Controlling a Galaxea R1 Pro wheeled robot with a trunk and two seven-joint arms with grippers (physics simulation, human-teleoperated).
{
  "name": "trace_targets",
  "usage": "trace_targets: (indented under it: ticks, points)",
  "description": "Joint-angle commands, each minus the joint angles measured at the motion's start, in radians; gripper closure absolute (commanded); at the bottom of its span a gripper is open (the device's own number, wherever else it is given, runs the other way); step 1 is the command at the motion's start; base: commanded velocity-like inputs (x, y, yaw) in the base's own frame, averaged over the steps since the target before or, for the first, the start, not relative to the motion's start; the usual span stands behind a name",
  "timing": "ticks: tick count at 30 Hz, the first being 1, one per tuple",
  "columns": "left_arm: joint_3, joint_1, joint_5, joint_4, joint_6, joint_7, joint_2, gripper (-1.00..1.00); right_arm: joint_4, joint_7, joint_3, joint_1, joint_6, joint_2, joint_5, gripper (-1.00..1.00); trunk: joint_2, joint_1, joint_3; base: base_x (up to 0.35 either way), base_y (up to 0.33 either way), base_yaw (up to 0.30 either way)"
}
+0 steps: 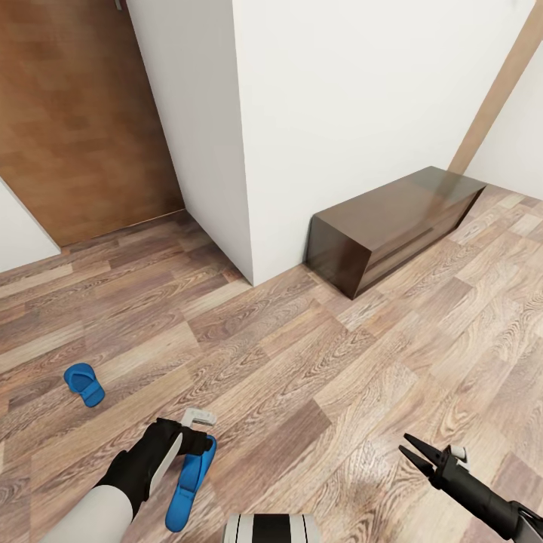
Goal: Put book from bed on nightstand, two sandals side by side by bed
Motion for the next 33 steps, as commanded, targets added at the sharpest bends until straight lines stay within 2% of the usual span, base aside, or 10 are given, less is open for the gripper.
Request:
trace_targets:
  ticks: [1,14,33]
  points:
    - [-0.004,0.0,-0.001,-0.002,0.005,-0.002,0.001,-1.0,0.0,0.004,0.0,0.0,0.01,0.0,-0.002,-1.0,0.0,0.0,-0.001,0.0,0.0,0.0]
    - [-0.004,0.0,-0.001,-0.001,0.005,-0.001,0.001,-1.0,0.0,0.009,-0.001,0.0,0.01,-0.001,-0.001,-1.0,0.0,0.0,-0.001,0.0,0.0,0.0]
    - [-0.004,0.0,-0.001,-0.001,0.005,-0.001,0.001,-1.0,0.002,0.009,0.0,0.0,0.01,0.0,0.0,-1.0,-0.005,0.008,-0.074,0.0,0.0,0.0]
